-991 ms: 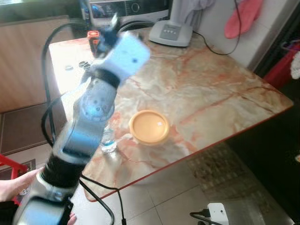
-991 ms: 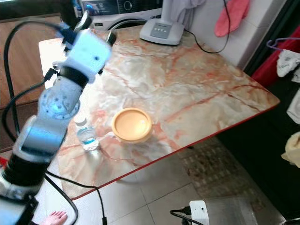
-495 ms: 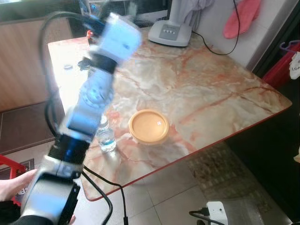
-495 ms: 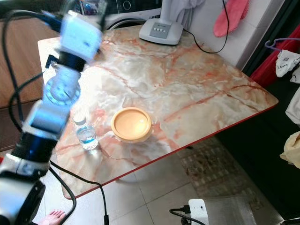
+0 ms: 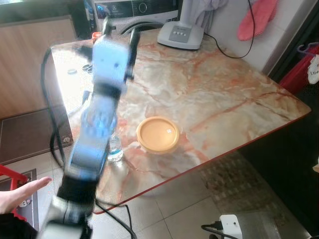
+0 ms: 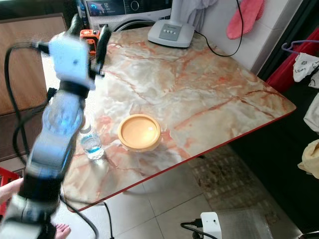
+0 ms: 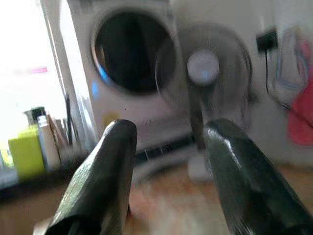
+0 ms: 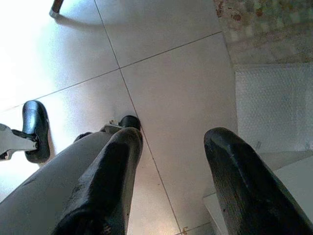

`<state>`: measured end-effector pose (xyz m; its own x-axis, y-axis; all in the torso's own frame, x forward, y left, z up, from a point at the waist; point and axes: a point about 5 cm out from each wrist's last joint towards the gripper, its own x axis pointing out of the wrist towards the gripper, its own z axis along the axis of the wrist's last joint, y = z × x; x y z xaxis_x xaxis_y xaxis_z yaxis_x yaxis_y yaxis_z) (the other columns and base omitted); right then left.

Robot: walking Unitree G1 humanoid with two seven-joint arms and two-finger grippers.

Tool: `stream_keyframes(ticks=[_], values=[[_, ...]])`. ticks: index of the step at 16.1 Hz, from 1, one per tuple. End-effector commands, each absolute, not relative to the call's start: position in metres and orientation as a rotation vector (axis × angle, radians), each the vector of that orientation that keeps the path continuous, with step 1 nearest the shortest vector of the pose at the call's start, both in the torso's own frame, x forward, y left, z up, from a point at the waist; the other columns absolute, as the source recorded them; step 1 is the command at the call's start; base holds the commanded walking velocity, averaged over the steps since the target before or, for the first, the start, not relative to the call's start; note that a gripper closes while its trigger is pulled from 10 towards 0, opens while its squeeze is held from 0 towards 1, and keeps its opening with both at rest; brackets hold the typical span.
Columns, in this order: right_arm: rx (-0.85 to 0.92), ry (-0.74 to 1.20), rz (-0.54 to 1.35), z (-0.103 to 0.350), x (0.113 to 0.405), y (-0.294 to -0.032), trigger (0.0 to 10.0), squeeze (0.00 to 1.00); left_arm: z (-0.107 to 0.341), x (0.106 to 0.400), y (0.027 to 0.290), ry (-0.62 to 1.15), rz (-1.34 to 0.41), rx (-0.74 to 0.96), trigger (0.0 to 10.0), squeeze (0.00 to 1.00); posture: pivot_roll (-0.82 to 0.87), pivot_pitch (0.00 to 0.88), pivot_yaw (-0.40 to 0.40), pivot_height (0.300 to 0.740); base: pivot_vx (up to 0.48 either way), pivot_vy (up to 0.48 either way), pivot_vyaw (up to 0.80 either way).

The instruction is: Restocking fridge

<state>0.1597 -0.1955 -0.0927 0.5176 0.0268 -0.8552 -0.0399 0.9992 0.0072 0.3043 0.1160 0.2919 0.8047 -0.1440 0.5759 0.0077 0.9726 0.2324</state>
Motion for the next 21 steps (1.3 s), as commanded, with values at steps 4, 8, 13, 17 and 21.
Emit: stream_keyframes(ticks=[4, 8, 13, 17, 21], values=[[-0.027, 1.05, 0.035, -0.095, 0.154, -0.199, 10.0, 0.0, 0.271, 0.291, 0.133, -0.338, -0.041, 0.059, 10.0, 0.0, 0.08, 0.085, -0.091, 0.74, 0.0, 0.0, 0.0], [-0.036, 1.056, 0.042, -0.095, 0.153, -0.2, 10.0, 0.0, 0.257, 0.281, 0.142, -0.085, -0.046, 0.055, 10.0, 1.0, 0.09, 0.079, -0.083, 0.74, 0.0, 0.0, 0.0], [-0.048, 1.063, 0.054, -0.095, 0.153, -0.199, 10.0, 0.0, 0.255, 0.273, 0.134, 0.098, -0.188, -0.057, 10.0, 1.0, 0.1, 0.085, -0.081, 0.74, 0.0, 0.0, 0.0], [-0.053, 1.063, 0.06, -0.095, 0.154, -0.199, 10.0, 0.0, 0.253, 0.272, 0.142, 0.203, -0.209, -0.042, 10.0, 1.0, 0.11, 0.095, -0.083, 0.74, 0.0, 0.0, 0.0], [-0.055, 1.063, 0.064, -0.095, 0.154, -0.2, 10.0, 0.0, 0.258, 0.269, 0.15, 0.28, -0.258, 0.028, 10.0, 0.0, 0.11, 0.102, -0.083, 0.74, 0.0, 0.0, 0.0]])
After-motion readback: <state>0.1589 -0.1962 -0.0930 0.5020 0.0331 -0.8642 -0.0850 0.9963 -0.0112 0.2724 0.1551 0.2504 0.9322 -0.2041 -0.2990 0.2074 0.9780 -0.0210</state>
